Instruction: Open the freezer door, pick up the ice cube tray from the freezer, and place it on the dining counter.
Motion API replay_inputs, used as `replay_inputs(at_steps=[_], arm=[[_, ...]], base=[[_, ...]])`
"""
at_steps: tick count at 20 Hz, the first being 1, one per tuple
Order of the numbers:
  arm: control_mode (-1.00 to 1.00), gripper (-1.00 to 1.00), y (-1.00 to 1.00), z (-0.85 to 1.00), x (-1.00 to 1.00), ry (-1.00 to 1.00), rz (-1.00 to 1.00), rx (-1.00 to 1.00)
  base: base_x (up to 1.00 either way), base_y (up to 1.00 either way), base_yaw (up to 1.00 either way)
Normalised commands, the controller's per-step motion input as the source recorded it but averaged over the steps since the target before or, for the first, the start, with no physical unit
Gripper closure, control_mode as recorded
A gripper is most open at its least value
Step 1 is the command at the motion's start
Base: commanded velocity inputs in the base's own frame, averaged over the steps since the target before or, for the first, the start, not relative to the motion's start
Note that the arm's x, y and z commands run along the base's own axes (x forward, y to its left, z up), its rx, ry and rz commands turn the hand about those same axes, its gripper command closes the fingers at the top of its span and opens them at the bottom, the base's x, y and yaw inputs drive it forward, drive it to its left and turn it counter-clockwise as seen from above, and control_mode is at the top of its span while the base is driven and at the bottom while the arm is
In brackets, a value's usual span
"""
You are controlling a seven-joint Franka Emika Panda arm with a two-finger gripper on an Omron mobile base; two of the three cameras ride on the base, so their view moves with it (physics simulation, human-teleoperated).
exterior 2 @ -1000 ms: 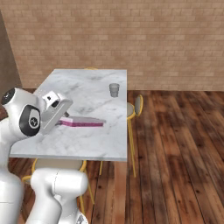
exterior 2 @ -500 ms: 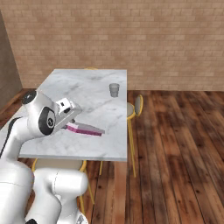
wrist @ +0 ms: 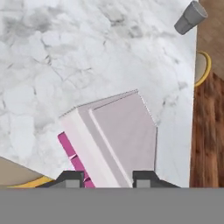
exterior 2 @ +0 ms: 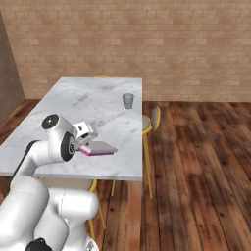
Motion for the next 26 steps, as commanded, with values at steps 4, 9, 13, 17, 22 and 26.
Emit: replay_inputs(at_steps=[4, 9, 13, 17, 22, 26], arm=[[-1.0, 1.0, 0.0, -0.35, 0.49, 0.0, 0.0, 0.09], [-1.0, 1.0, -0.01, -0.44, 0.46, 0.0, 0.0, 0.11], [-1.0, 1.0, 0.0, -0.52, 0.43, 0.01, 0.0, 0.06], [-1.0, -1.0, 0.0, -0.31, 0.24, 0.02, 0.0, 0.02], [-1.0, -1.0, 0.0, 0.44, -0.05, 0.0, 0.0, 0.01], [-1.0, -1.0, 0.0, 1.0, -0.54, -0.06, 0.0, 0.0]], base=[[0.0, 0.0, 0.0], [0.0, 0.0, 0.0], [0.0, 0.0, 0.0], [0.0, 0.0, 0.0], [0.0, 0.0, 0.0], [0.0, 0.0, 0.0]])
